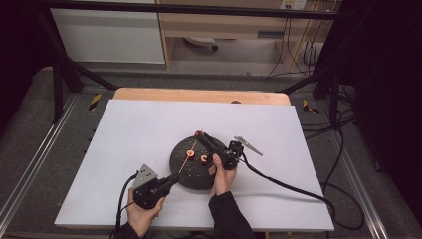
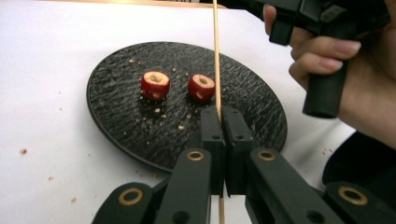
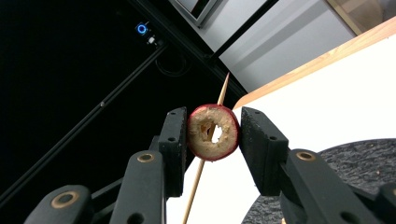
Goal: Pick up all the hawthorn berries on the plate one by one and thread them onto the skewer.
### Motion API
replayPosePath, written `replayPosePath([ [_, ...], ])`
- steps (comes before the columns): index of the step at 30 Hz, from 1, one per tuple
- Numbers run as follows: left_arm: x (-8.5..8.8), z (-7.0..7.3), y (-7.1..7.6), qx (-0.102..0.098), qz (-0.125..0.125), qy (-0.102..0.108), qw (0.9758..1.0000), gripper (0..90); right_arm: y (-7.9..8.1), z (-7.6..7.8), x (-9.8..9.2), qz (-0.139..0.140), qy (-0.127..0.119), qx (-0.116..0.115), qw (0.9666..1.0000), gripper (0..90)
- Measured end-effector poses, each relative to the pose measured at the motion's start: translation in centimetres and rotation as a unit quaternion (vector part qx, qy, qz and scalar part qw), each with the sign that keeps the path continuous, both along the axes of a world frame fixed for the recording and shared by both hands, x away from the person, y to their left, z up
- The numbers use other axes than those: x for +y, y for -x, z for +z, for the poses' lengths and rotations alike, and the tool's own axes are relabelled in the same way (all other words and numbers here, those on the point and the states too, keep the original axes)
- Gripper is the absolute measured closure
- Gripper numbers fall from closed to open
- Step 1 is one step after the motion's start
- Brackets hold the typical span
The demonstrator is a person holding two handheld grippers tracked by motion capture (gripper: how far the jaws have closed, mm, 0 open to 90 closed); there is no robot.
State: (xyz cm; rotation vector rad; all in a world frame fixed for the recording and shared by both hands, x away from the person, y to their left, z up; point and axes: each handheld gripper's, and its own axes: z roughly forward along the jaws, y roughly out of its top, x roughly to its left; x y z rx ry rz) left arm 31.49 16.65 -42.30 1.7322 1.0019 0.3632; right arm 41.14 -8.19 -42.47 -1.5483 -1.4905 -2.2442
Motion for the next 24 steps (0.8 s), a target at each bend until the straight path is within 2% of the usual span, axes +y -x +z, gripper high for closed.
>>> replayPosePath([
  [10, -1.5, 1.1, -1.6, 0.0, 0.0, 0.006, 1.0, 88.3, 0.7, 0.1, 0.0, 0.012, 0.011, -0.004, 0.9999, 62.8],
  [24, -2.4, 1.4, -3.0, 0.003, 0.0, -0.006, 1.0, 88.3, 2.0, -0.6, 0.5, 0.037, 0.049, 0.0, 0.9981, 62.7],
])
